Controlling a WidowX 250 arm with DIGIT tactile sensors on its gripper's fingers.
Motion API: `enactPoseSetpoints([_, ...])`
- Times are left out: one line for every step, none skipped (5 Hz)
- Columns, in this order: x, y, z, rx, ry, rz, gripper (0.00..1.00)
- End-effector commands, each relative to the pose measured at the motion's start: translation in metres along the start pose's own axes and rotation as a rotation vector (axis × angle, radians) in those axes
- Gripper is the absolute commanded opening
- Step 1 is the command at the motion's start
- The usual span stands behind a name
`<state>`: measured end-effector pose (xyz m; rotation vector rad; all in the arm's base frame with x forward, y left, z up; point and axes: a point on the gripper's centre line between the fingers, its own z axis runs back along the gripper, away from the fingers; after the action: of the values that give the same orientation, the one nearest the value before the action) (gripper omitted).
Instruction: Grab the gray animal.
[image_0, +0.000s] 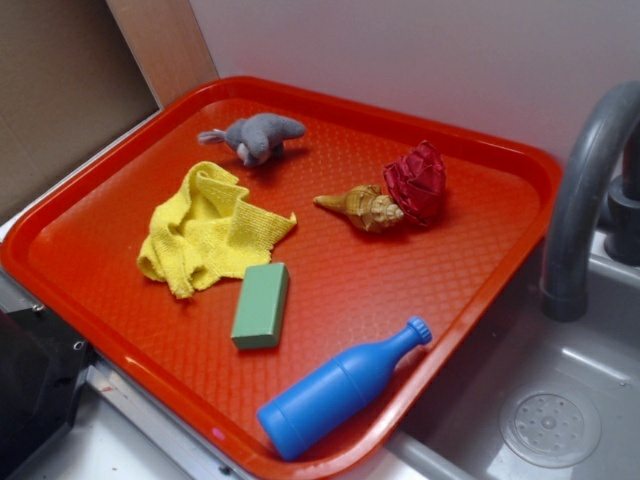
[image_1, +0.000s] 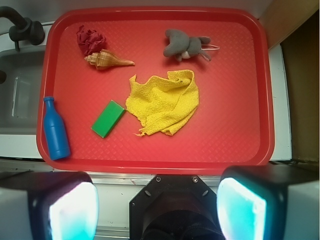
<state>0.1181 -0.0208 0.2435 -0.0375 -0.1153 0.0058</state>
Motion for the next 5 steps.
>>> enactPoseSetpoints([0.000,0.000,0.000,0.000,0.000,0.000,1.00])
enactPoseSetpoints([0.026,-0.018,-0.010,-0.013,-0.056,0.139,1.00])
enactPoseSetpoints([0.056,-0.023,-0.020,0.011,-0.135,0.376,1.00])
enactPoseSetpoints([0.087,-0.019,-0.037,0.061,-0.186,0.607,1.00])
enactPoseSetpoints([0.114,-0.006,-0.061,0.135,-0.212,0.743,1.00])
